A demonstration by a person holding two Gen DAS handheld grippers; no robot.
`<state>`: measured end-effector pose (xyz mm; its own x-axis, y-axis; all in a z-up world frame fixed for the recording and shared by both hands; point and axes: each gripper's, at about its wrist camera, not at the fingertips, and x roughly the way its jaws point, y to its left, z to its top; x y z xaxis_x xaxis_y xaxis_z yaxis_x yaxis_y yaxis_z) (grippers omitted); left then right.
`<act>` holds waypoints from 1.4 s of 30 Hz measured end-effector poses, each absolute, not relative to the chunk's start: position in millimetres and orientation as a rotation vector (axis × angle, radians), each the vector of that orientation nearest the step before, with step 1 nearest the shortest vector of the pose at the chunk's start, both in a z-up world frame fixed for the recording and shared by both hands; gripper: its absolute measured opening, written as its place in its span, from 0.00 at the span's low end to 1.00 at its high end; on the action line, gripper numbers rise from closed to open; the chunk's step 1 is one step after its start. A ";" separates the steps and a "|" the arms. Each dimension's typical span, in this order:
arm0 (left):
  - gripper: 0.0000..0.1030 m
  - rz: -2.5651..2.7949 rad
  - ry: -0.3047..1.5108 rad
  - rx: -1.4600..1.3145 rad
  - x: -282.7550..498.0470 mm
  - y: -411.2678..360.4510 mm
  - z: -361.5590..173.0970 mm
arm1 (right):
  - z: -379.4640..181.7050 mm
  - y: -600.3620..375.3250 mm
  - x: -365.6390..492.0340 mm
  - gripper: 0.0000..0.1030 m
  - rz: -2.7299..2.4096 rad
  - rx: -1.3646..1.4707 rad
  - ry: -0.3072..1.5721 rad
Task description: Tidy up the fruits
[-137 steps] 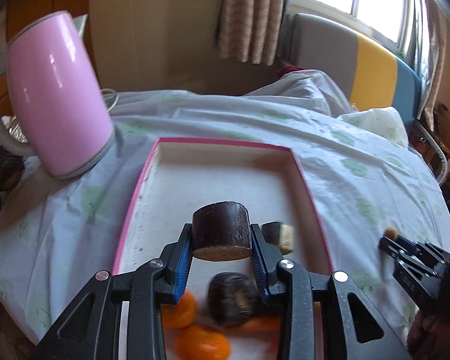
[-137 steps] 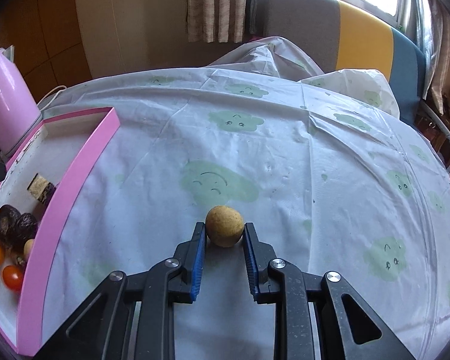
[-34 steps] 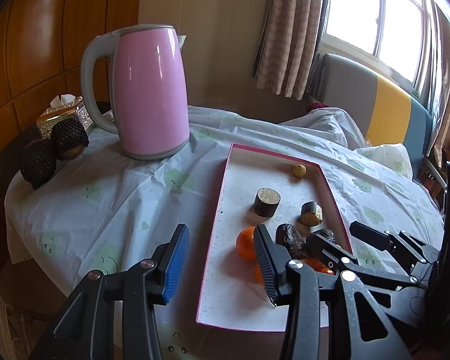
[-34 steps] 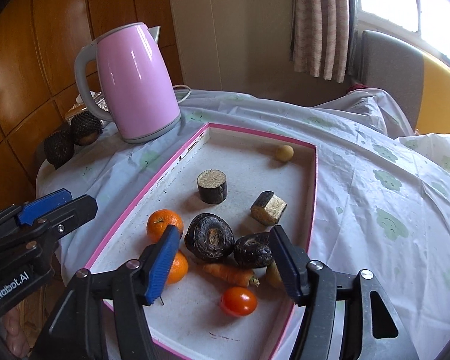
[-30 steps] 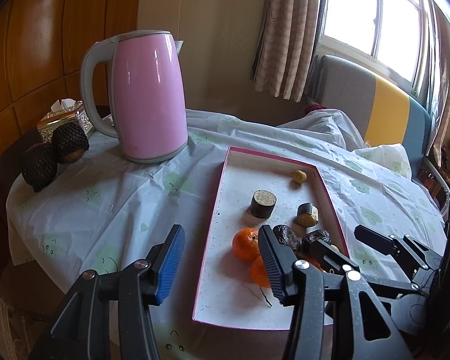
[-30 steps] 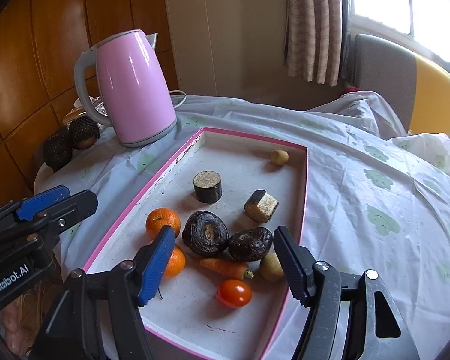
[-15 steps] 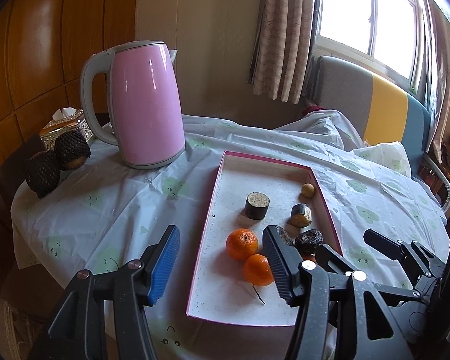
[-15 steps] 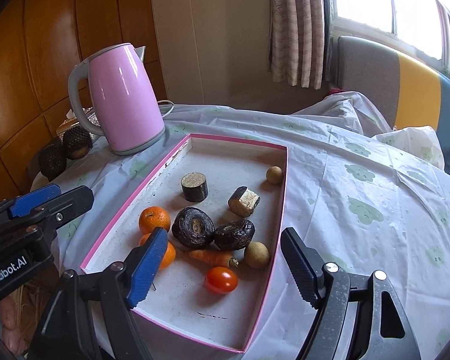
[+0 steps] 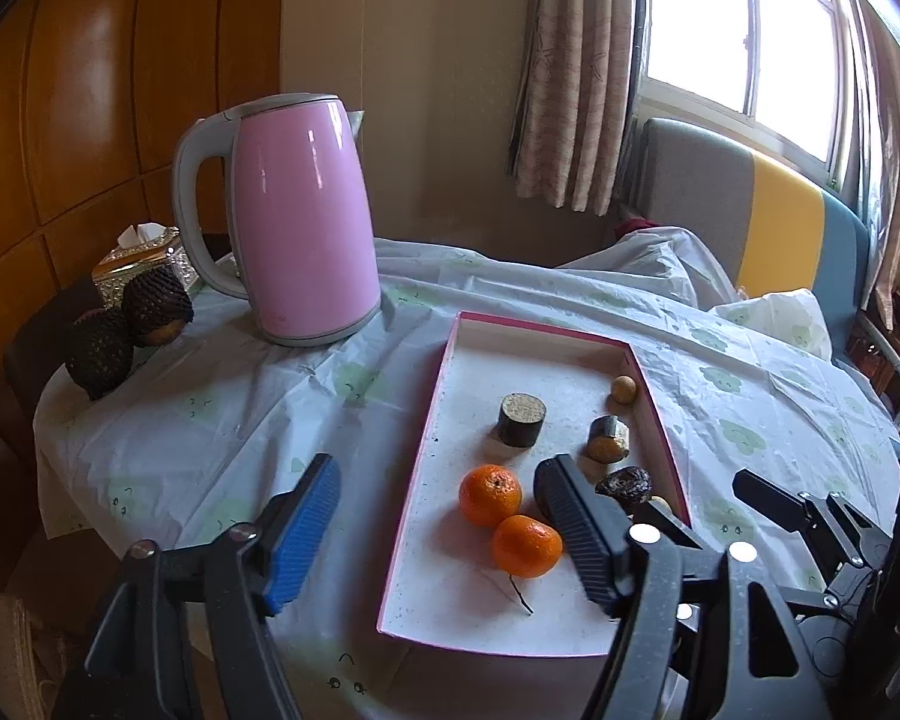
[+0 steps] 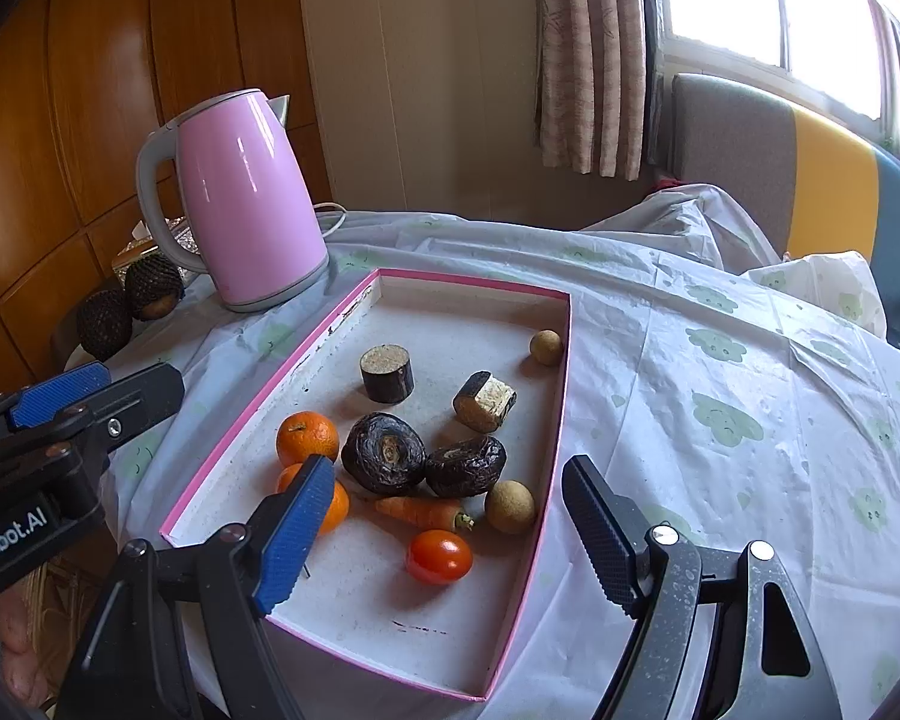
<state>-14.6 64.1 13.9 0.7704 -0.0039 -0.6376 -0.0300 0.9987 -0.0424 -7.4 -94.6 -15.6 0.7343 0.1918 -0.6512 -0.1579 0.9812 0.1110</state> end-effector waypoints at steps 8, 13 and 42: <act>0.72 0.064 0.642 -0.050 -20.0 64.3 18.8 | -15.0 -94.2 -7.8 0.77 0.194 0.049 0.718; 0.72 0.064 0.659 -0.063 -18.8 66.2 16.9 | -14.3 -92.9 -8.3 0.77 0.198 0.044 0.717; 0.65 0.051 0.638 -0.045 -19.7 67.3 15.7 | -16.5 -87.8 -9.1 0.79 0.205 0.023 0.718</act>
